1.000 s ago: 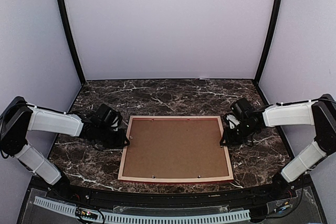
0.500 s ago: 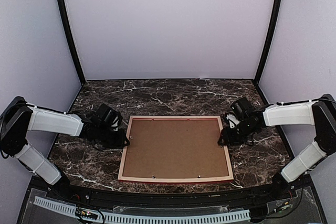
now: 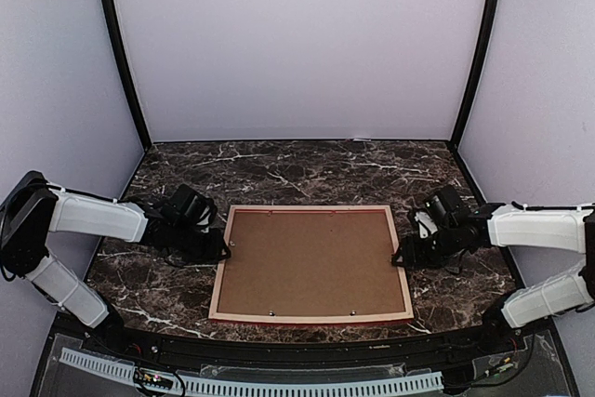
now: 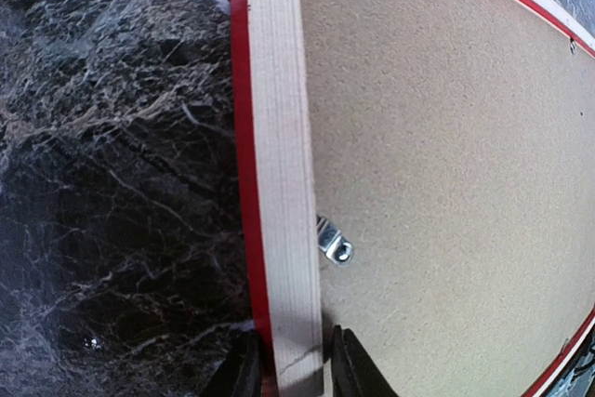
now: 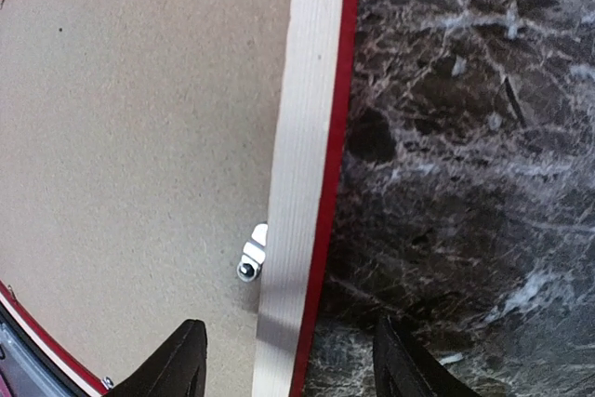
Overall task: Put the photo into the frame
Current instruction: Turn over the photo frame.
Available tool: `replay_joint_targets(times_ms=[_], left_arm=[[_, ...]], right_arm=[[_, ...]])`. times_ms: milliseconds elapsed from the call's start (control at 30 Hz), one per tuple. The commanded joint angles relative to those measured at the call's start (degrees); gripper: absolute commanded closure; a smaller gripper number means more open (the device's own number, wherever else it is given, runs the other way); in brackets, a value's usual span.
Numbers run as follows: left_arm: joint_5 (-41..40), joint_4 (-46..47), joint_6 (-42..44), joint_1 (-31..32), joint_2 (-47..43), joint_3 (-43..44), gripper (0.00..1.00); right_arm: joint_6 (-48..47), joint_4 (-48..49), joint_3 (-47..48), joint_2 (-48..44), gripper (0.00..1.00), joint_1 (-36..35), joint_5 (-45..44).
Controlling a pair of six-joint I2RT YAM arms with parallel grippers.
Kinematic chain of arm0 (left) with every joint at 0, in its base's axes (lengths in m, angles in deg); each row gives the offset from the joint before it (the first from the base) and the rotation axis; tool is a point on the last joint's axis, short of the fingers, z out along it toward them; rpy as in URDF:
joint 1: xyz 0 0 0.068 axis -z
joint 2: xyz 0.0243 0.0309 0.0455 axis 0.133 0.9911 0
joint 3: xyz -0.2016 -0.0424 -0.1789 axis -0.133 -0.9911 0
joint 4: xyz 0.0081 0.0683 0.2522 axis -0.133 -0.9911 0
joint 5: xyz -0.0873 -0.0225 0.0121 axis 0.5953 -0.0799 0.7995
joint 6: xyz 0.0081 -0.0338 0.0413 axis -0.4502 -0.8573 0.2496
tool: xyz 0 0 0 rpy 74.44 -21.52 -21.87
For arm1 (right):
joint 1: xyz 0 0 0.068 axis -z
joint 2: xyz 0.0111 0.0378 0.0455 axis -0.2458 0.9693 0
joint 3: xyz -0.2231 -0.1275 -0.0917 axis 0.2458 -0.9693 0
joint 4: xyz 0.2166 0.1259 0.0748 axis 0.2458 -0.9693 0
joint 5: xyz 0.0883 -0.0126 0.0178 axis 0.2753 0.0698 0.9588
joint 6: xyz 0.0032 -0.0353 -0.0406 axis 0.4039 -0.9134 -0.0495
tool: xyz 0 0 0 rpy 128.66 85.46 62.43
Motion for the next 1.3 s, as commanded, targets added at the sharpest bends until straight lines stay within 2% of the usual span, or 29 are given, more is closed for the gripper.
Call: replay_joint_targets(times_ms=[0,167,433,500,633,833,1000,1167,1267], left_arm=[[1.03,-0.24,0.68,0.46,-1.83,-0.07,0.67],[0.47,-1.26,1.64,0.46,-2.44,1.64,0.52],[-0.09,-3.11,5.25,0.59,-9.09,3.41,0.22],[1.14,-1.28,5.58,1.04,-11.08,2.49,0.19],[2.63,3.36,6.20,4.24,-12.73,1.41,0.18],[1.99,5.49,11.41,12.86,-10.16,3.86,0.18],[-5.02,1.01,19.30,21.06,-4.45,11.10,0.18],[-16.90,-6.88,26.86,28.63,2.15,19.51,0.18],[-21.09,-9.95,29.04,32.40,6.81,22.11,0.18]], right_arm=[[3.97,2.27,-3.26,-2.20,0.38,-2.14,-0.50],[5.03,2.93,-4.83,-1.43,0.42,-3.91,-2.27],[4.50,5.59,-3.43,2.71,0.70,-4.46,-3.62],[4.32,6.71,-2.17,4.50,0.76,-4.42,-4.24],[4.73,9.11,2.19,10.79,0.83,-4.40,-6.07],[3.01,11.93,10.81,20.48,0.92,-3.76,-5.65],[-1.30,8.36,19.92,24.92,1.00,-2.04,-3.44],[-5.44,1.53,27.10,26.05,1.00,-0.86,-0.64],[-7.09,-1.54,28.51,25.37,1.00,-0.33,1.13]])
